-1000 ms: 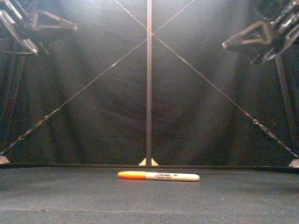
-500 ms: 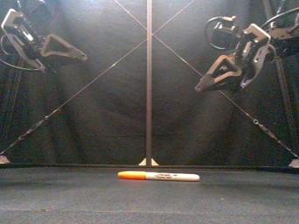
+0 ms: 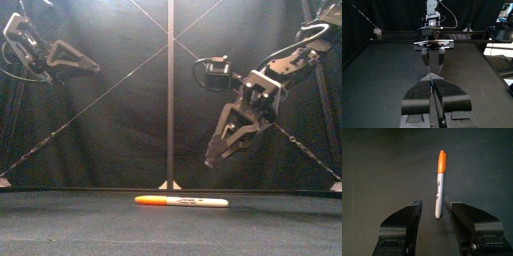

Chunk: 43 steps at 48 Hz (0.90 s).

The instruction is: Uncap the pen

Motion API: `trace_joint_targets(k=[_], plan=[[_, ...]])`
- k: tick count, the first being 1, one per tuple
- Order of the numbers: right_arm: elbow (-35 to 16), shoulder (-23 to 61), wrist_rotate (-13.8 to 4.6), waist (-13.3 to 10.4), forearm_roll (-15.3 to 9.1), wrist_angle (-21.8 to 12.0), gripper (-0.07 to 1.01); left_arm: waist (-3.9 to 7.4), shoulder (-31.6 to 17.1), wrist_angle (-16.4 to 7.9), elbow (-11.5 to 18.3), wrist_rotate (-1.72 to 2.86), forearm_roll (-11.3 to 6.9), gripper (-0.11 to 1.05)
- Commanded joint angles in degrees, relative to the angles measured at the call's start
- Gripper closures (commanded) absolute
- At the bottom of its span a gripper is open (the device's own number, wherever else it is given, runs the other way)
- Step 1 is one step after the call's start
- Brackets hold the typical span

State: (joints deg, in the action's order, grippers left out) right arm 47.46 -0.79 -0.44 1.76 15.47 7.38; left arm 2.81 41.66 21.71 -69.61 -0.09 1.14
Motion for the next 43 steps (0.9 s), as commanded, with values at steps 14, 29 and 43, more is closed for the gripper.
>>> trace_joint_targets(k=[14, 29, 43], plan=[[-4.8, 4.1, 0.00, -1.2, -2.2, -5.4, 0.15, 0.18, -0.6, 0.2, 0.9, -0.09, 0.00, 0.15], [-6.5, 7.5, 0.00, -2.5, -2.5, -6.3, 0.16, 0.18, -0.6, 0.2, 0.8, 0.00, 0.00, 0.08], [-6.5, 10.2, -0.09, -2.8, -2.5, -6.3, 0.17, 0.18, -0.6, 0.2, 0.9, 0.00, -0.09, 0.08]])
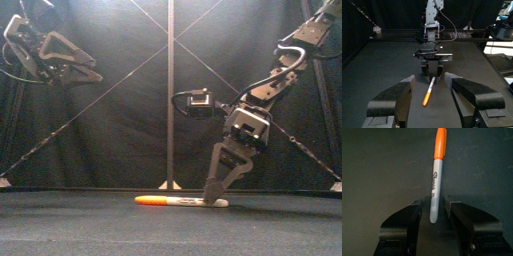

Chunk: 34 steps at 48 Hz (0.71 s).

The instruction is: Uncap the pen

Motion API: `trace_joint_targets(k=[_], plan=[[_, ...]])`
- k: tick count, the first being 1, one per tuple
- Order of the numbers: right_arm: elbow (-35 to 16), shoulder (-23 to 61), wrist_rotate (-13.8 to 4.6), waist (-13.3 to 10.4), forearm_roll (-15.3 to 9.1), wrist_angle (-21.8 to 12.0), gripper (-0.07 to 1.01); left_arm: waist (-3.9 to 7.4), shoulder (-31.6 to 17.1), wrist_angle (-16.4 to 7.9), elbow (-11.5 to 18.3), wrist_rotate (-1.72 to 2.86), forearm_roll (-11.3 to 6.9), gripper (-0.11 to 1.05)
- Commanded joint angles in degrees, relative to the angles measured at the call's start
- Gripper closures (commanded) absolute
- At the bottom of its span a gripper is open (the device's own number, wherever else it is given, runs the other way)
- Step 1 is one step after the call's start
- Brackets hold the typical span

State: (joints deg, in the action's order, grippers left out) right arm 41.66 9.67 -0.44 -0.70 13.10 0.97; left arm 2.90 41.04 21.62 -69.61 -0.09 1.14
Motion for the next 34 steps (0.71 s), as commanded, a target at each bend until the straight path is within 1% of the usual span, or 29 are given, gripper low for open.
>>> trace_joint_targets(k=[1, 5, 8, 10, 11, 15, 16, 19, 20, 22, 24, 29, 33, 34], plan=[[-0.7, -0.2, -0.09, -0.3, -0.1, 0.1, 0.18, 0.09, -0.1, 0.4, 0.9, 0.00, 0.00, 0.08], [-0.7, 0.1, -0.09, -0.2, -0.1, 0.1, 0.23, 0.09, -0.1, 0.3, 0.9, 0.09, 0.00, 0.08], [-0.7, 0.0, -0.09, 0.1, -0.1, 0.1, 0.29, 0.00, -0.2, 0.3, 1.0, 0.09, 0.00, 0.08], [-0.7, 0.1, -0.09, 0.1, -0.1, 0.1, 0.34, 0.00, -0.4, 0.5, 1.1, 0.18, 0.00, 0.08], [-0.7, 0.0, -0.09, 0.1, -0.1, 0.0, 0.36, -0.18, -0.5, 0.7, 1.1, 0.18, 0.00, 0.08], [-0.8, -0.2, -0.09, 0.1, -0.1, -0.3, 0.43, -0.35, -2.2, 0.9, 1.9, 0.26, 0.00, 0.08], [-0.8, -0.4, -0.09, 0.2, 0.0, -0.4, 0.45, -0.35, -2.9, 0.9, 2.2, 0.35, 0.00, 0.08], [-1.0, -1.1, 0.09, 0.1, -0.2, -0.6, 0.47, -0.35, -4.8, 0.9, 3.0, 0.35, 0.00, 0.08], [-1.1, -1.4, 0.26, 0.1, -0.3, -0.7, 0.47, -0.35, -5.6, 0.9, 3.3, 0.26, 0.00, 0.08], [-1.4, -2.3, 0.44, 0.1, -0.9, -1.0, 0.47, -0.44, -7.2, 0.9, 4.0, 0.26, -0.09, 0.08], [-1.8, -3.4, 0.44, 0.2, -1.8, -1.3, 0.47, -0.18, -9.0, 0.9, 4.9, 0.26, 0.00, 0.08], [-3.2, -6.8, -0.09, -0.3, -5.5, -2.4, 0.47, 0.26, -12.2, 1.0, 6.7, 0.09, 0.00, 0.08], [-4.5, -9.2, -0.09, -0.4, -7.7, -3.3, 0.47, 0.26, -14.4, 1.0, 7.8, -0.09, 0.00, 0.08], [-4.7, -9.8, -0.09, -0.6, -8.3, -3.3, 0.47, 0.26, -14.9, 1.0, 8.0, 0.00, 0.00, 0.08]])
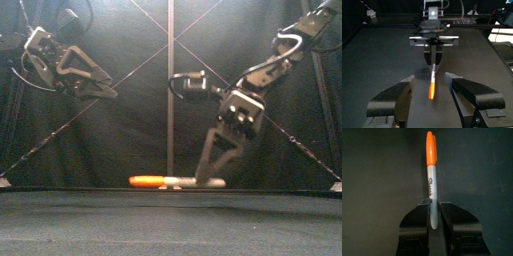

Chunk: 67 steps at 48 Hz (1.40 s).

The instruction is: Uncap the pen

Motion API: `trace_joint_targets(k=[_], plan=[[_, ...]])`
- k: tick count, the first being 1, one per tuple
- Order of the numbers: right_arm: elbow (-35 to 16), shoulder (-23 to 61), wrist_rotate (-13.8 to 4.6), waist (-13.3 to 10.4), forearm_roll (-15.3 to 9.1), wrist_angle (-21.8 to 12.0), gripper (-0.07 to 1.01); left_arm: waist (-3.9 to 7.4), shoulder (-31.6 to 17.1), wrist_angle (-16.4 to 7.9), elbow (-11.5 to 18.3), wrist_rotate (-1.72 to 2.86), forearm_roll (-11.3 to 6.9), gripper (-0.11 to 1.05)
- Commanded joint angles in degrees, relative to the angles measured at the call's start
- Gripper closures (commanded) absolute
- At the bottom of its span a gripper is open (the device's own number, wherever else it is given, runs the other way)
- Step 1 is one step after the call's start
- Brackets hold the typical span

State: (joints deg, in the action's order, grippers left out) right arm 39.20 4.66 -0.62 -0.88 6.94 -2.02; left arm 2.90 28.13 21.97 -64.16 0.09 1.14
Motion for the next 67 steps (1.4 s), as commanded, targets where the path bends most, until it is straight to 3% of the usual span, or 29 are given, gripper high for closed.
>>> trace_joint_targets(k=[1, 7, 13, 20, 32, 54, 63, 67], plan=[[-2.5, -5.3, 0.09, -0.6, -2.5, -0.5, 0.47, 0.26, -2.3, 0.6, 2.7, -0.26, 0.00, 0.08], [-3.8, -7.7, 0.09, -1.4, -4.6, -0.6, 0.47, 0.18, -3.9, 0.7, 3.5, 0.09, -0.09, 0.08], [-4.5, -8.8, 0.09, -2.5, -6.2, -0.6, 0.47, -0.18, -5.6, 0.7, 4.5, 0.09, 0.00, 0.08], [-5.0, -9.0, 0.26, -3.7, -6.6, -0.3, 0.47, -0.26, -7.0, 0.8, 5.6, 0.18, -0.09, 0.08], [-6.3, -9.1, 0.18, -3.8, -7.7, -0.2, 0.47, -0.26, -10.5, 0.7, 6.9, 0.09, -0.70, 0.08], [-7.3, -9.1, 0.18, -3.4, -9.0, -0.2, 0.47, 0.62, -10.9, 0.8, 7.3, 0.00, -2.55, 0.10], [-7.2, -9.6, 0.26, -3.3, -9.0, -0.2, 0.47, 1.23, -10.9, 0.4, 6.9, -0.09, -2.99, 0.23], [-7.3, -9.8, 0.26, -3.4, -9.1, -0.2, 0.47, 1.32, -10.9, 0.4, 6.9, 0.09, -2.99, 0.28]])
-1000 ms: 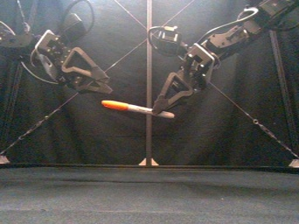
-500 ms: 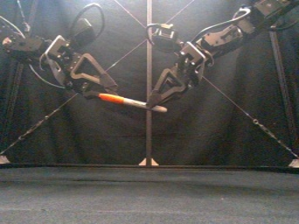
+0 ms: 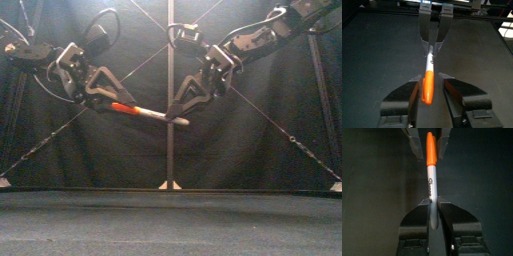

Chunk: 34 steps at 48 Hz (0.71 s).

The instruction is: Uncap the pen

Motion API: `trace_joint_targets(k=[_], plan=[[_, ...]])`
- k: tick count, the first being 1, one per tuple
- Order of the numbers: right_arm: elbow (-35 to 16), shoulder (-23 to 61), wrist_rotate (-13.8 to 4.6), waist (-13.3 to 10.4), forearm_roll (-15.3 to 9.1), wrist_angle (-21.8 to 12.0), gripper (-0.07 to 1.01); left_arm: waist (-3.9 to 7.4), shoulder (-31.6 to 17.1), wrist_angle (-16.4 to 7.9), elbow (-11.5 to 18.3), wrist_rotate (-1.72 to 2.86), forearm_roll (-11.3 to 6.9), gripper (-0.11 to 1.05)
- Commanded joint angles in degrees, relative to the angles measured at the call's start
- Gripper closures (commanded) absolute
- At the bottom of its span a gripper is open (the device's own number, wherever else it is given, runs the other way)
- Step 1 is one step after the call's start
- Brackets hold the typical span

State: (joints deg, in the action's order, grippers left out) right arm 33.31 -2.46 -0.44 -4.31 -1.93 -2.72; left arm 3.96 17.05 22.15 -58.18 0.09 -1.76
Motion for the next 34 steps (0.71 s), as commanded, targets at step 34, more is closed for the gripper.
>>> trace_joint_targets(k=[34], plan=[[2.0, -6.7, -0.09, -0.4, 0.0, 0.5, 0.47, 0.26, 2.8, 0.0, -1.0, 0.00, -0.35, 0.37]])
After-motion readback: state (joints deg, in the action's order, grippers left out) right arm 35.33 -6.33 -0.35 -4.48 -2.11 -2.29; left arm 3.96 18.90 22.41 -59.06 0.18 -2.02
